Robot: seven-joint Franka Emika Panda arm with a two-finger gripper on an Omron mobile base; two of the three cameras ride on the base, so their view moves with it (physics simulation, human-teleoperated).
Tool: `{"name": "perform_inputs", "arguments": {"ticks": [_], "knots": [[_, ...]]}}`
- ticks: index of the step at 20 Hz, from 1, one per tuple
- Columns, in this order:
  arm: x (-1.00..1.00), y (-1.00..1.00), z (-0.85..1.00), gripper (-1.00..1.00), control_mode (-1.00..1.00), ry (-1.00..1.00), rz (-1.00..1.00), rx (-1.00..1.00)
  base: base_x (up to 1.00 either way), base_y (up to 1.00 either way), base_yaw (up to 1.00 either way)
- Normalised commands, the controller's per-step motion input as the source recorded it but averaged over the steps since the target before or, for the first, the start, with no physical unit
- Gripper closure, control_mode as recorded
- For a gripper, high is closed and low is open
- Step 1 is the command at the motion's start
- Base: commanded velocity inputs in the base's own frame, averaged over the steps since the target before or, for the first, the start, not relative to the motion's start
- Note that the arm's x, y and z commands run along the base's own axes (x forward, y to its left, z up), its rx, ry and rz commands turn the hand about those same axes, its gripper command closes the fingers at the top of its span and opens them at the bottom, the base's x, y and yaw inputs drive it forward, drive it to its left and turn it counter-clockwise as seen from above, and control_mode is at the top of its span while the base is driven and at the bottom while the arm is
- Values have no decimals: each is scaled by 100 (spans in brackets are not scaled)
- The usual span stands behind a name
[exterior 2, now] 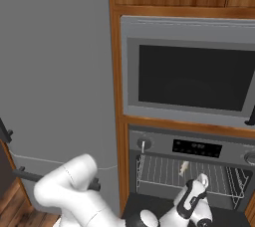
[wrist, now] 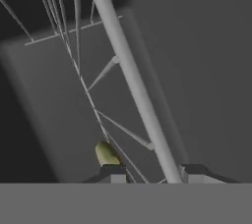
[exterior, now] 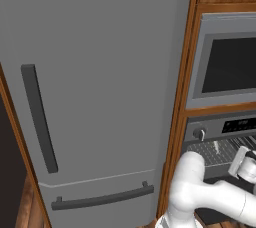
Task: Take the fish from the oven and place it on the plate on the counter.
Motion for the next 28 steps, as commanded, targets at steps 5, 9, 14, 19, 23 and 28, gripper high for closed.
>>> {"name": "perform_inputs", "arguments": {"ticks": [5, 9, 14, 19, 23, 28], "knots": [[-52, -10, -26, 100, -100, 5, 0, 2, 0, 0, 0], [-53, -12, -25, 100, -100, 6, 0, 3, 0, 0, 0], [-48, -13, -20, 100, -100, 6, 0, 3, 0, 0, 0], [-46, -15, -27, 100, -100, 12, 0, 2, 0, 0, 0], [-51, -18, -41, 100, -100, 18, 0, 0, 0, 0, 0], [-57, -21, -44, 100, -100, 18, 0, 0, 0, 0, 0]]}}
